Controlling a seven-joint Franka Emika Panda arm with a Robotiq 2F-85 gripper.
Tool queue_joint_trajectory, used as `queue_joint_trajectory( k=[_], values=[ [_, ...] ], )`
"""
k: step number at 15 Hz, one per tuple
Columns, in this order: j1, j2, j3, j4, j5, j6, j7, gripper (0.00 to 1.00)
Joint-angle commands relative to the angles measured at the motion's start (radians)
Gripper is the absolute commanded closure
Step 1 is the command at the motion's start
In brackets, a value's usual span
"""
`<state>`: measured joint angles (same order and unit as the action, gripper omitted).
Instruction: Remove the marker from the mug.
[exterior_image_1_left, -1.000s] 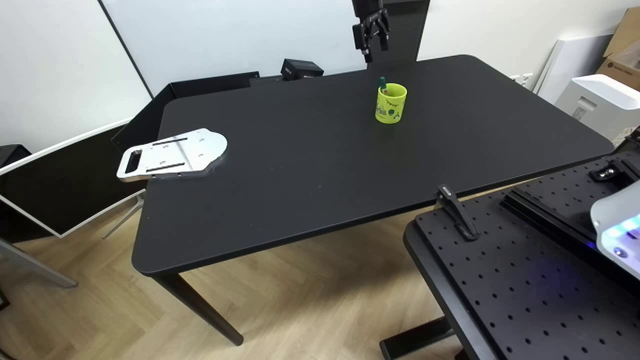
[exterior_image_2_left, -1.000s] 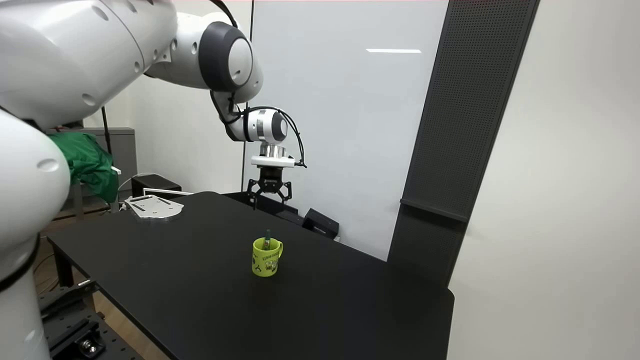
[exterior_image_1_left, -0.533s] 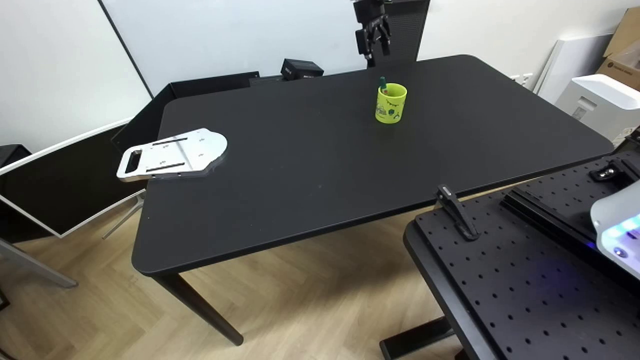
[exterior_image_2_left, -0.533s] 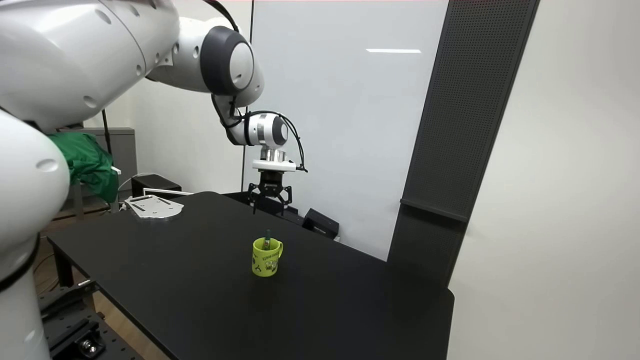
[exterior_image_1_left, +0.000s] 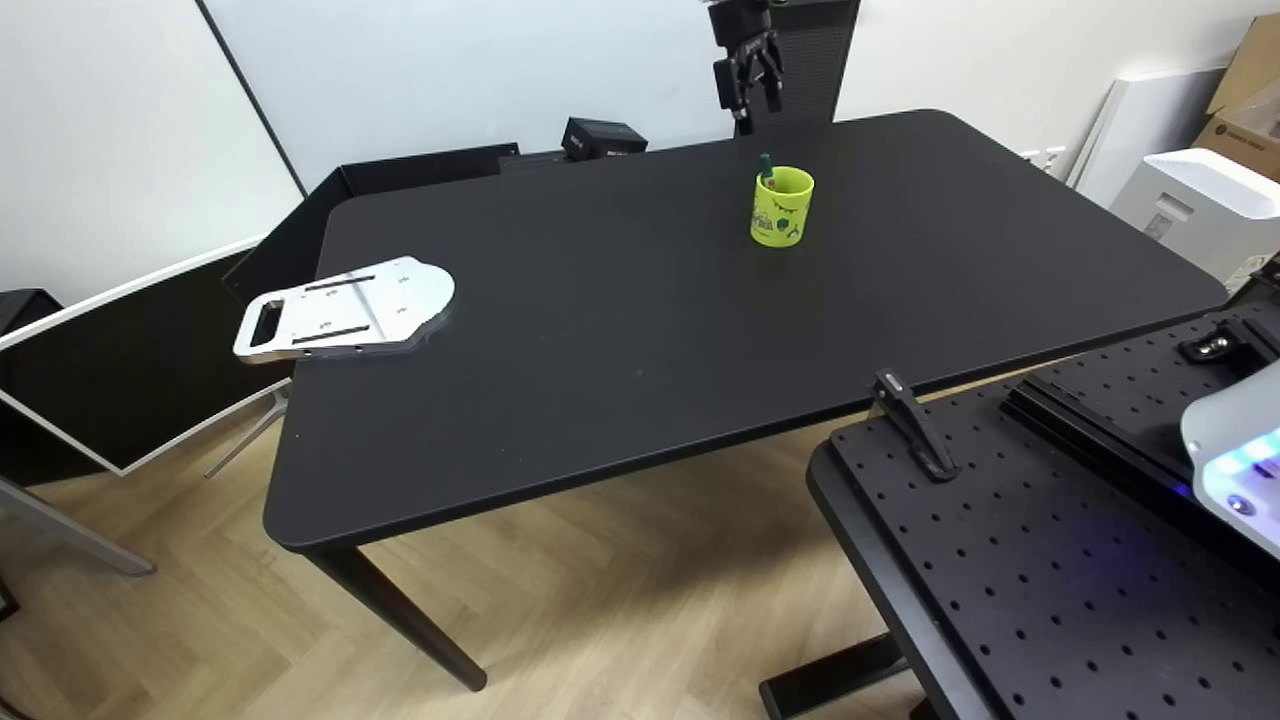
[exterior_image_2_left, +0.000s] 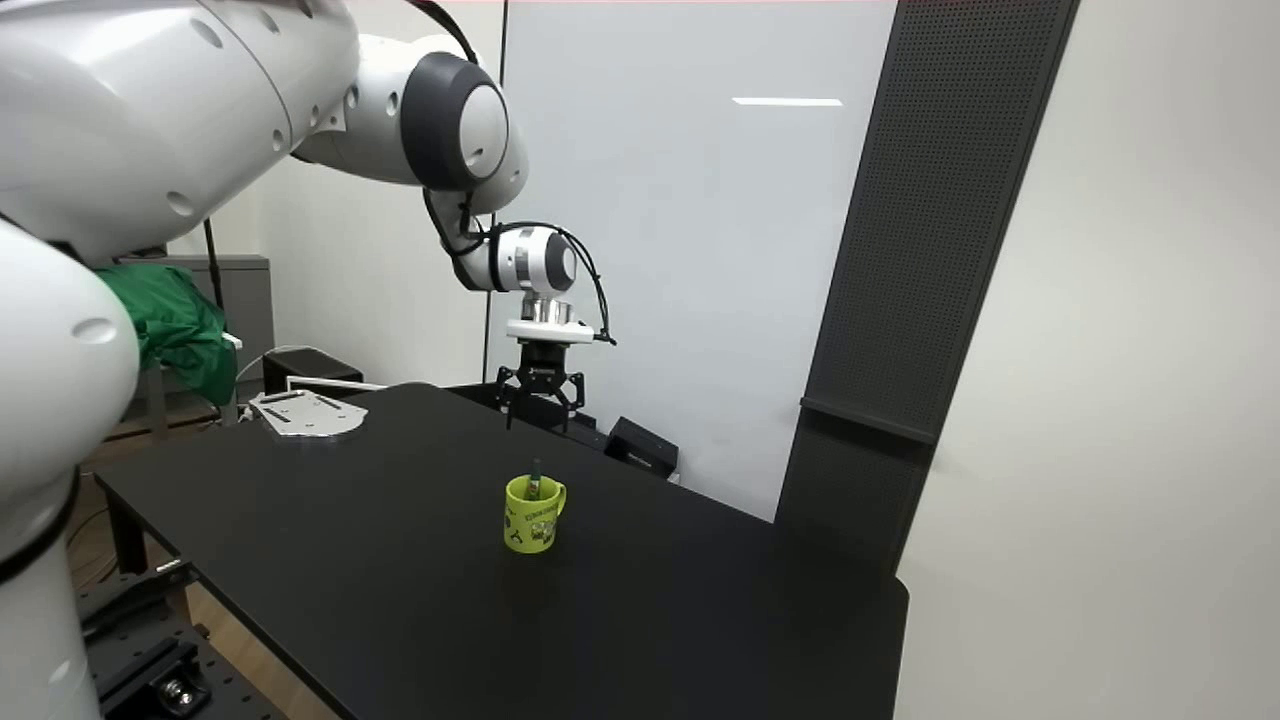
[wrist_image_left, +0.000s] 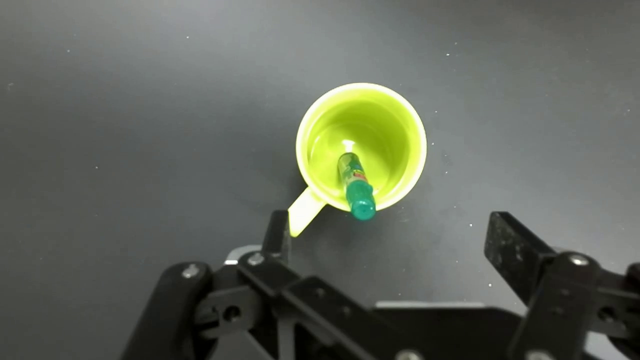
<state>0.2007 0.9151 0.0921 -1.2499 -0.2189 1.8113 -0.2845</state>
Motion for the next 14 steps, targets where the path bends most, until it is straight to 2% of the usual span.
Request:
queue_joint_trajectory(
  k=[1,14],
  values=[
    [-0.001,0.003,0.003,0.006,-0.003,-0.004,0.002,0.0],
    [0.001,0.013,0.003,0.004,-0.004,0.022,0.009,0.0]
  ],
)
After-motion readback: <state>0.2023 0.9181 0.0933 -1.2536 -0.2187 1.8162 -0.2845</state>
